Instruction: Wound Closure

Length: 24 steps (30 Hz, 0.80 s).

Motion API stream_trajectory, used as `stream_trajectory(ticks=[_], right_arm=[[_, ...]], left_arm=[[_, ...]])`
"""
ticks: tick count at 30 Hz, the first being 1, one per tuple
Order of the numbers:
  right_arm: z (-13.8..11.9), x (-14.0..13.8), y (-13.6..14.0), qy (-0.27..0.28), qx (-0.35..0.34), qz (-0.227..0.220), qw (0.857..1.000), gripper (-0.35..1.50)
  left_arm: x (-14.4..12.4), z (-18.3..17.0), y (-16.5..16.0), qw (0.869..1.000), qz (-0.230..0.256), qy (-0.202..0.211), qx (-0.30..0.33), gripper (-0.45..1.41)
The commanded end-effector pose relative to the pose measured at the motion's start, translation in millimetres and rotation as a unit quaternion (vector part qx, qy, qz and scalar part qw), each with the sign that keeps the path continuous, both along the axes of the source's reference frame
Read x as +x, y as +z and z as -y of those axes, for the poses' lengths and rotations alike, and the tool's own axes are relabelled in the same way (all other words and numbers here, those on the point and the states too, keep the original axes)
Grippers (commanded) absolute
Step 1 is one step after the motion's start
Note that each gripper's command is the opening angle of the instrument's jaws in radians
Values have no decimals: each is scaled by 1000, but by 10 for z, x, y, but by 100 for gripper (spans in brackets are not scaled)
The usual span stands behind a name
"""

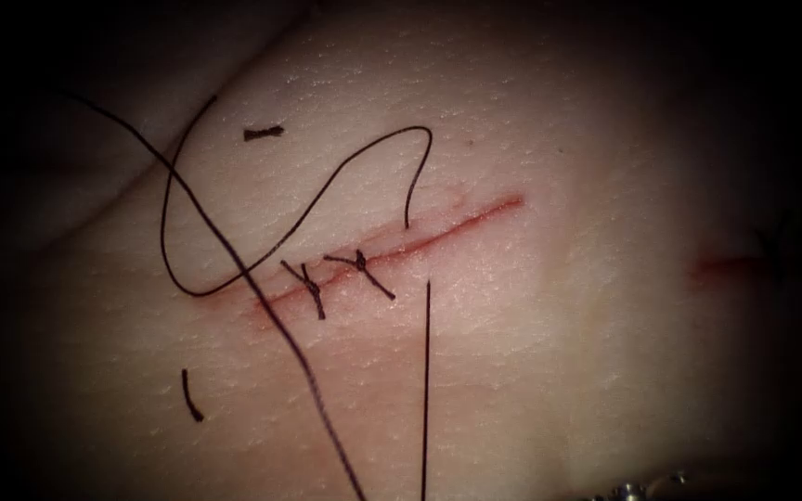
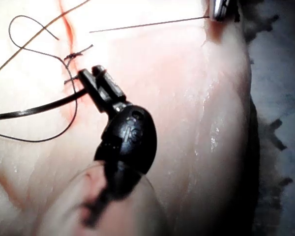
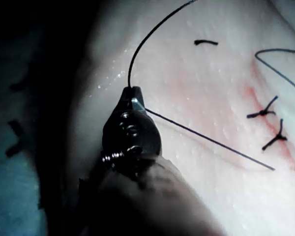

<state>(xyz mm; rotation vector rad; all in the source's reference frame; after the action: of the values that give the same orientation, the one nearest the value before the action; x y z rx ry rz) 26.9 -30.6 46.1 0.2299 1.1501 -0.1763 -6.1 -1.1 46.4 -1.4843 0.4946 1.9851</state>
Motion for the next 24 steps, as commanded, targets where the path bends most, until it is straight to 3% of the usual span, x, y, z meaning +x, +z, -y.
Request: stream_trajectory(ticks=[1,9,10,11,12,13,14,16,24], right_arm=[[20,8,-5,-6,2,0,1000,-35],[59,20,-27,-35,-5,6,999,-35],[52,23,-25,-30,2,12,999,4],[46,24,-23,-25,10,15,1000,54],[29,23,-17,3,16,21,1000,131],[18,19,-15,21,17,25,999,140],[-13,6,-9,48,23,29,998,146],[-19,3,-9,51,25,28,998,146],[-106,-41,1,76,24,27,996,140]], left_arm=[[-4,8,6,1000,1,2,1,-45],[0,10,14,1000,3,8,-9,-45],[-1,12,15,1000,9,17,-16,-45],[-2,13,15,1000,12,20,-18,-45],[-3,15,16,999,14,23,-22,-45],[-4,17,16,999,17,27,-25,-45],[-5,21,17,999,20,31,-30,-45],[-5,22,17,999,21,32,-31,-45],[-3,26,18,998,26,40,-38,-45]])
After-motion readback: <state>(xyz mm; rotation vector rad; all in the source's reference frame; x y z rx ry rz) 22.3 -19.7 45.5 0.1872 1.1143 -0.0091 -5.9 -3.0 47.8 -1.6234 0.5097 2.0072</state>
